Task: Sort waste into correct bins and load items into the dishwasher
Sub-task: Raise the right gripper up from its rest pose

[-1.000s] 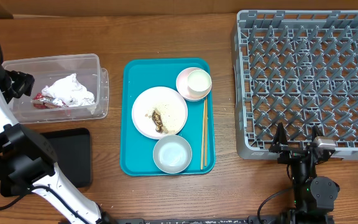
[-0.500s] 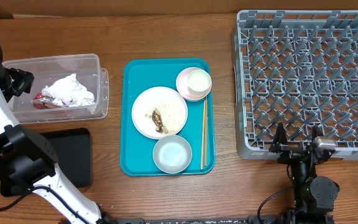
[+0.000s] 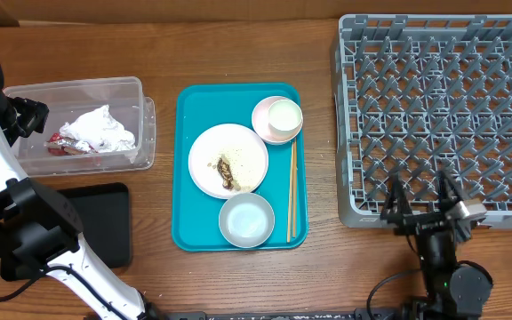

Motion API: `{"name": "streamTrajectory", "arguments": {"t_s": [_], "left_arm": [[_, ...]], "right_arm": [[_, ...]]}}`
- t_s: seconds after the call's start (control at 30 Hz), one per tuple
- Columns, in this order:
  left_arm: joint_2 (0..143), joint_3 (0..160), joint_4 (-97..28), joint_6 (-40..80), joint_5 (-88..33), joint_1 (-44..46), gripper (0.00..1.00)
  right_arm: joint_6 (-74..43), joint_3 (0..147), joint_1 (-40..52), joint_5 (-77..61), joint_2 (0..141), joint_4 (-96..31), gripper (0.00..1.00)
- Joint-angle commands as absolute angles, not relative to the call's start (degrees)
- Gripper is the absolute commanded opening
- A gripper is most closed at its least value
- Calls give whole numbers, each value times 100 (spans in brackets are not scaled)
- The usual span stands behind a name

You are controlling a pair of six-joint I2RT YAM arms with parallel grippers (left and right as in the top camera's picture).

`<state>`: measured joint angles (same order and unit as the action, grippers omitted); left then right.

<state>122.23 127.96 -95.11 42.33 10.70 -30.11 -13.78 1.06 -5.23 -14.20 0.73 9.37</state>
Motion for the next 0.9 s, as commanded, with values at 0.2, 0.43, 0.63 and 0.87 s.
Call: {"name": "streamTrajectory", "arguments": {"t_s": [0.2,0.43,0.63,0.87], "left_arm": [[11998,12803,-9502,4377,1048,-2998,100],[11998,12803,-9502,4375,1048,-2998,100],[11998,12803,-9504,4375,1048,-2998,100],[11998,12803,-9504,4375,1048,-2998,100]], "right_arm": [[-4753,45,-550,-3079,16,2617,100],[-5859,91,-550,-2062,16,3577,100],[-5811,705,-550,-1911,235,3234,100],[-4919,1999,-550,-2231,1632,2794,100]]}}
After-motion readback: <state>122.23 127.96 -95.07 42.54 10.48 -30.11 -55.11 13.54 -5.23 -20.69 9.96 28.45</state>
